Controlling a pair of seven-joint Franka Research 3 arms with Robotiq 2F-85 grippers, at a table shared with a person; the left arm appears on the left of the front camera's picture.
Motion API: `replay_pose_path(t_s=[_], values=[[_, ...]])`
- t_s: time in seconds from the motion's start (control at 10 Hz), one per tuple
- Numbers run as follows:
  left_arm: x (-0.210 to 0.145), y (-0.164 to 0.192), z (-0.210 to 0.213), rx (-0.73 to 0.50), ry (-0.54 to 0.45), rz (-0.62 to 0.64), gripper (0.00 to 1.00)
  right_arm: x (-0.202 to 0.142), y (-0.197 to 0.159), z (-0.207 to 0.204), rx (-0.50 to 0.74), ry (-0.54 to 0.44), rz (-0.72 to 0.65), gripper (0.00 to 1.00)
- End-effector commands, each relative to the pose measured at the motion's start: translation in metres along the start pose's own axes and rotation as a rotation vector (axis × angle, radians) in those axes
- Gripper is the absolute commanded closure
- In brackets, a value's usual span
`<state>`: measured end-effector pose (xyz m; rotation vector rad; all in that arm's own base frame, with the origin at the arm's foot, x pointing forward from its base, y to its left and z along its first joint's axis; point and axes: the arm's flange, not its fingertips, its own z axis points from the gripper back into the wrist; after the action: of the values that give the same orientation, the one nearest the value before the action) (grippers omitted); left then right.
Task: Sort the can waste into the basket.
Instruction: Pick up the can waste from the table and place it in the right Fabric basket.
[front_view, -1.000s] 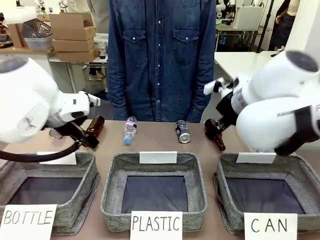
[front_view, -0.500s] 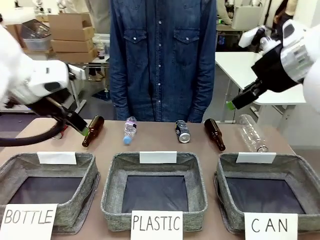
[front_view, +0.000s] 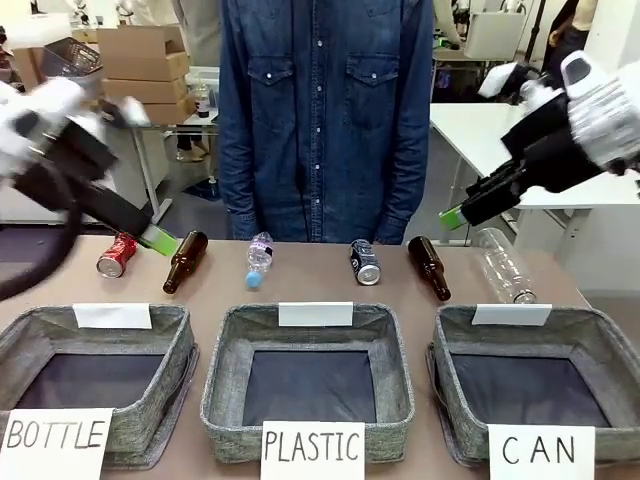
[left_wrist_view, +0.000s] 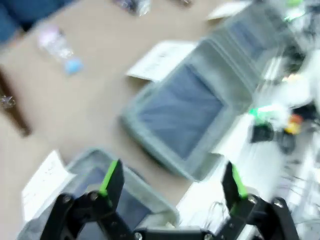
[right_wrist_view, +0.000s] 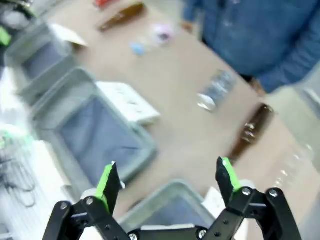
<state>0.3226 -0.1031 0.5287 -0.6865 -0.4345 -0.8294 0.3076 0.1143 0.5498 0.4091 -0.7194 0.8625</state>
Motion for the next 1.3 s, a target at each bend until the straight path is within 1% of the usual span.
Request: replay_pose_path(t_s=[0.0, 0.1, 0.2, 0.3, 0.4, 0.5, 0.6, 0.7, 0.8, 0.9, 1.2], values=[[-0.038, 0.041, 0.051, -0.497, -0.148, 0.088, 0.00, -0.032, -0.018, 0.039, 0.555, -0.221, -0.104, 0.00], [-0.058, 0.061, 0.059, -0.558, -0.245, 0.175, 0.00, -0.047, -0.030, 0.050, 0.632, -0.318, -0.241, 0.00], [-0.074, 0.073, 0.062, -0.615, -0.318, 0.204, 0.00, -0.061, -0.045, 0.057, 0.650, -0.384, -0.371, 0.00], [-0.087, 0.086, 0.065, -0.656, -0.395, 0.245, 0.00, -0.076, -0.065, 0.061, 0.651, -0.452, -0.507, 0.00], [-0.099, 0.097, 0.069, -0.706, -0.483, 0.250, 0.00, -0.093, -0.082, 0.066, 0.621, -0.507, -0.620, 0.00], [-0.108, 0.107, 0.069, -0.738, -0.554, 0.292, 0.00, -0.105, -0.091, 0.070, 0.602, -0.537, -0.666, 0.00], [-0.109, 0.111, 0.068, -0.731, -0.560, 0.309, 0.00, -0.111, -0.093, 0.071, 0.551, -0.537, -0.685, 0.00], [-0.106, 0.113, 0.065, -0.686, -0.527, 0.344, 0.00, -0.113, -0.092, 0.071, 0.478, -0.519, -0.679, 0.00], [-0.101, 0.112, 0.063, -0.571, -0.434, 0.407, 0.00, -0.113, -0.086, 0.073, 0.326, -0.466, -0.666, 0.00], [-0.125, 0.121, 0.063, -0.741, -0.567, 0.351, 0.00, -0.120, -0.118, 0.079, 0.560, -0.545, -0.696, 0.00], [-0.125, 0.121, 0.063, -0.741, -0.567, 0.351, 0.00, -0.120, -0.118, 0.079, 0.560, -0.545, -0.696, 0.00]])
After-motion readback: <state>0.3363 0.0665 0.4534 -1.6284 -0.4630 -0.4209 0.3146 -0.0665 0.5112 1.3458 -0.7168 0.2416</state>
